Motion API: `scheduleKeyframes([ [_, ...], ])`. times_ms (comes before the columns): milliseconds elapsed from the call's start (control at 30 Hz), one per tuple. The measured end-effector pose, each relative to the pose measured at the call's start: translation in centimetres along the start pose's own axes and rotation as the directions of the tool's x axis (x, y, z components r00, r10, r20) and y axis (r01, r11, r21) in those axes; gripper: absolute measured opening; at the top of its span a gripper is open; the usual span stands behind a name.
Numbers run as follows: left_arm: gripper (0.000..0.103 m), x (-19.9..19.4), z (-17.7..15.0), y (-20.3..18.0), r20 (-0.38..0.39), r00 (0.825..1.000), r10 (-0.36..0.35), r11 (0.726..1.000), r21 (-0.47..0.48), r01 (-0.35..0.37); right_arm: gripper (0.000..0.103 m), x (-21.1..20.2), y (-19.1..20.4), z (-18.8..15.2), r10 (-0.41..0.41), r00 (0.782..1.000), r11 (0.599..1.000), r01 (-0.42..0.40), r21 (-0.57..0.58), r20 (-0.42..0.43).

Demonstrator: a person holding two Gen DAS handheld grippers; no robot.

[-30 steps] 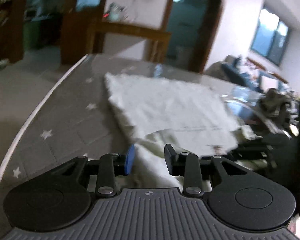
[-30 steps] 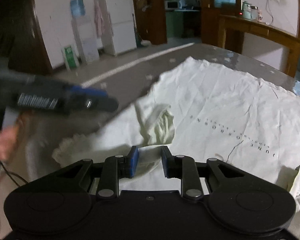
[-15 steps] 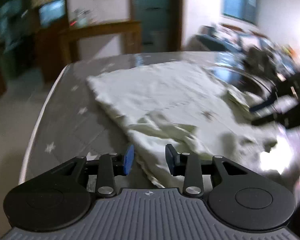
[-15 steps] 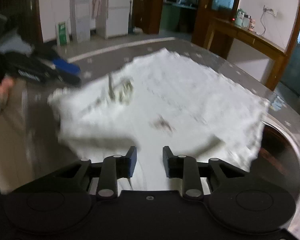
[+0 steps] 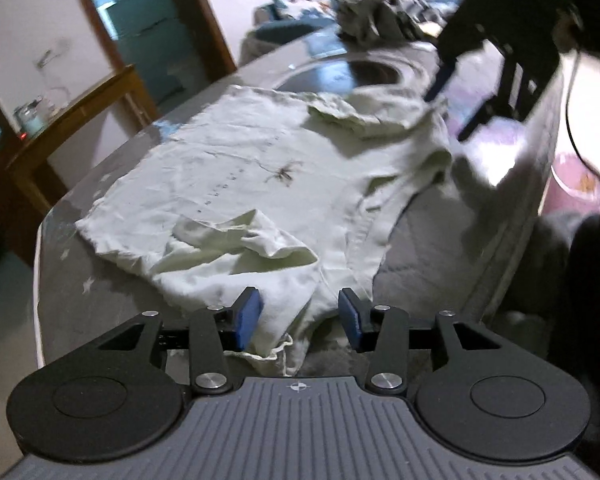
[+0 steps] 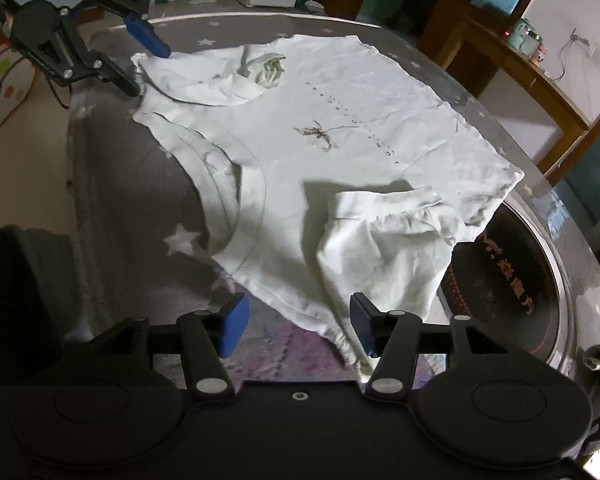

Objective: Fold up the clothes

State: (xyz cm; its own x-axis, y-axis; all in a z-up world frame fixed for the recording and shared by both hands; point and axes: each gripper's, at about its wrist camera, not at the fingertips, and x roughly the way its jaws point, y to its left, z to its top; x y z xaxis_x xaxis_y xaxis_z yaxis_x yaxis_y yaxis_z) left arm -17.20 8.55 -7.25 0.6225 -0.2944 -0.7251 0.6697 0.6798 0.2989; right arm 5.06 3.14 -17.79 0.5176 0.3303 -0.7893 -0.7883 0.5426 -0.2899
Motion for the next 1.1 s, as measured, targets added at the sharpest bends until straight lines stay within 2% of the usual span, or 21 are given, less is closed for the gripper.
scheduleKeyframes([
  [200,0.047,0.8,0.4,-0.6,-0.031,1.0,-0.006,0.998,0.07,0.008,0.059,-0.3,-0.3,0.7,-0.007,1.0,0.999,0.007,-0.049,-0.003],
  [333,0.053,1.2,0.3,0.2,-0.04,0.997,-0.072,0.997,0.025,0.073,0.059,-0.8,-1.1,1.5,0.036,0.998,0.998,-0.038,0.043,0.053],
  [400,0.054,1.7,0.2,-0.2,-0.065,0.996,-0.064,0.997,0.034,0.066,0.059,-0.2,-1.2,1.6,0.04,0.998,0.997,-0.044,0.067,0.057],
  [500,0.058,1.4,-0.1,-0.5,-0.064,0.996,-0.06,0.995,0.07,0.064,0.059,1.5,-1.2,1.2,0.054,0.998,0.993,-0.056,0.099,0.022],
  [567,0.058,1.3,-0.1,-0.4,-0.067,0.996,-0.06,0.996,0.065,0.065,0.059,1.5,-1.2,1.6,0.049,0.998,0.992,-0.052,0.114,0.028],
  [700,0.058,1.3,-0.1,-0.5,-0.069,0.996,-0.065,0.996,0.064,0.069,0.059,0.2,-1.1,3.6,0.044,0.99,0.985,-0.066,0.162,0.133],
  [800,0.058,1.4,0.1,-0.6,-0.071,0.995,-0.068,0.994,0.08,0.074,0.059,0.5,-0.2,6.1,0.082,0.973,0.963,-0.133,0.234,0.215],
  [867,0.058,1.4,0.1,-0.4,-0.076,0.994,-0.074,0.994,0.075,0.08,0.056,2.3,1.1,8.6,0.126,0.955,0.942,-0.199,0.269,0.267],
  [933,0.058,1.4,0.1,-0.5,-0.078,0.994,-0.074,0.994,0.075,0.08,0.051,3.5,1.8,9.8,0.134,0.95,0.934,-0.216,0.284,0.283],
  [1000,0.058,1.4,0.2,-0.5,-0.08,0.994,-0.072,0.994,0.08,0.079,0.05,5.6,2.8,11.8,0.149,0.949,0.924,-0.233,0.302,0.277],
  [1100,0.058,1.4,0.2,-0.6,-0.084,0.994,-0.074,0.993,0.091,0.082,0.049,7.2,3.5,13.0,0.172,0.951,0.913,-0.251,0.32,0.255],
])
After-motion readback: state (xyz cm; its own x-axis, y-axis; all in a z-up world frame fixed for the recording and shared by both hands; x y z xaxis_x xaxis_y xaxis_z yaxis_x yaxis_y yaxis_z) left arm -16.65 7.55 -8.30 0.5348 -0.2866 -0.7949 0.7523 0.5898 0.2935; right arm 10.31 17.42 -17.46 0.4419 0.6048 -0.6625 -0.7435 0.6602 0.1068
